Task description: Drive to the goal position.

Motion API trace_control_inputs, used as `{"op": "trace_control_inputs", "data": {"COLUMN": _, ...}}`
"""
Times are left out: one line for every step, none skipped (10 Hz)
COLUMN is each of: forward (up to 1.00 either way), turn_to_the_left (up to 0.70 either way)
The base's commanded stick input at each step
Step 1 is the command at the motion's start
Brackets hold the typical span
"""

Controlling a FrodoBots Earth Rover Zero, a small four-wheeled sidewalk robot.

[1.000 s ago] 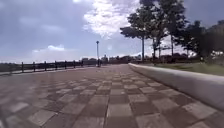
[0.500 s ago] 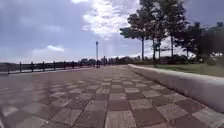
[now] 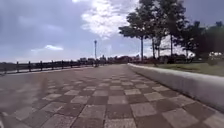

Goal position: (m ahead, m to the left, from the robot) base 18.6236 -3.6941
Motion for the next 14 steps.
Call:
{"op": "trace_control_inputs", "data": {"forward": 0.45, "turn_to_the_left": 0.0}}
{"op": "trace_control_inputs", "data": {"forward": 0.45, "turn_to_the_left": 0.0}}
{"op": "trace_control_inputs", "data": {"forward": 0.45, "turn_to_the_left": 0.0}}
{"op": "trace_control_inputs", "data": {"forward": 0.45, "turn_to_the_left": 0.0}}
{"op": "trace_control_inputs", "data": {"forward": 0.45, "turn_to_the_left": 0.0}}
{"op": "trace_control_inputs", "data": {"forward": 0.45, "turn_to_the_left": 0.0}}
{"op": "trace_control_inputs", "data": {"forward": 0.45, "turn_to_the_left": 0.0}}
{"op": "trace_control_inputs", "data": {"forward": 0.45, "turn_to_the_left": 0.0}}
{"op": "trace_control_inputs", "data": {"forward": 0.45, "turn_to_the_left": 0.0}}
{"op": "trace_control_inputs", "data": {"forward": 0.45, "turn_to_the_left": 0.0}}
{"op": "trace_control_inputs", "data": {"forward": 0.45, "turn_to_the_left": 0.0}}
{"op": "trace_control_inputs", "data": {"forward": 0.45, "turn_to_the_left": 0.0}}
{"op": "trace_control_inputs", "data": {"forward": 0.45, "turn_to_the_left": 0.0}}
{"op": "trace_control_inputs", "data": {"forward": 0.45, "turn_to_the_left": 0.0}}
